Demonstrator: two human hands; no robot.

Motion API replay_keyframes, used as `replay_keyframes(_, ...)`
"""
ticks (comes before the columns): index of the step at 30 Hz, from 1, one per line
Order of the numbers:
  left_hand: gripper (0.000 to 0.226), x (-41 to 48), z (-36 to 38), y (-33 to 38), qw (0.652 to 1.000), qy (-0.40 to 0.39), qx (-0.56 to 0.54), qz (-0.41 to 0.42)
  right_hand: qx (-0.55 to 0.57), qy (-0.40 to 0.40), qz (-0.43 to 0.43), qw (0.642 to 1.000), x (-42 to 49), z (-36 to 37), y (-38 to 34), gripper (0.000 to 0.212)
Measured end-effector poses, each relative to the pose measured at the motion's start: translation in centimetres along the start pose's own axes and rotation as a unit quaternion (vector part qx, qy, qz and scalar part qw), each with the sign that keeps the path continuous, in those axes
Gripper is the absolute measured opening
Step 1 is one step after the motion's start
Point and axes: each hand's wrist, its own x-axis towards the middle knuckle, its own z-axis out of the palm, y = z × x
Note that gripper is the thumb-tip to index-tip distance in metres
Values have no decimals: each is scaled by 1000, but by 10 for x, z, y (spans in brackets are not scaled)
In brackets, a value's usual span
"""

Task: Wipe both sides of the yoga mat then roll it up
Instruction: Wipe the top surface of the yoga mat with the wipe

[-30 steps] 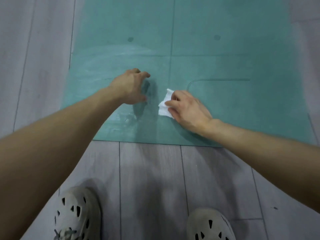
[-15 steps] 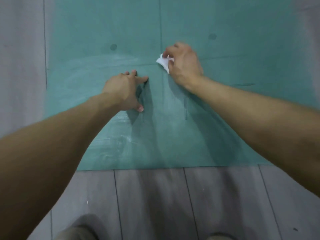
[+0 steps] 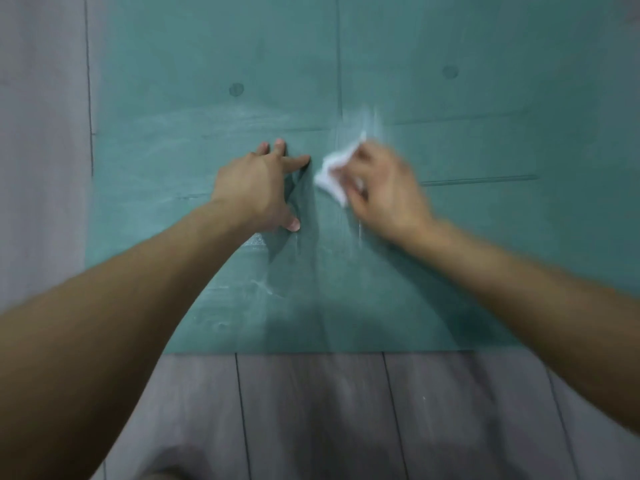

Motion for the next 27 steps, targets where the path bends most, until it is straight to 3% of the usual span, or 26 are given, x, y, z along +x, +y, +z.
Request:
replay_keyframes(3,116,0,2,0,1000,-5,-2,1,72,-92,-107,987,-91,-4,-28,20)
replay_keyframes(5,116,-1,0,1,1000,-8,-8,-4,39,-110,-158,980,-76,-9,-17,23)
replay_keyframes(7,117,-1,-2,2,1000,-11,-7,-3,1,-37,-111,993,-19,-7,7,44)
replay_keyframes(9,119,-1,-3,2,1000,-14,-6,1,-35,24,-11,999,43,-14,25,58)
replay_keyframes(12,121,2,-3,4,1000,-30,-2,5,-41,18,62,997,52,-15,20,73)
replay_keyframes(14,122,3,0,4,1000,-28,-4,3,-20,-2,33,999,-7,-8,-7,57)
replay_keyframes(16,121,4,2,5,1000,-25,-1,1,48,-73,-40,995,-89,3,-32,33)
replay_keyframes(19,120,2,-2,10,999,-38,10,-11,28,-139,-177,974,-114,-3,-21,32)
replay_keyframes(20,119,1,-4,13,999,-40,18,-19,3,-111,-162,981,-90,-7,-4,29)
replay_keyframes(22,115,-2,-8,18,998,-40,33,-29,-54,-16,-22,998,-30,-24,34,27)
replay_keyframes(25,120,-4,-11,28,997,-69,34,-21,-83,62,167,980,20,-46,76,36)
replay_keyframes(27,129,-4,-8,34,996,-84,35,-23,-59,60,160,983,5,-35,56,39)
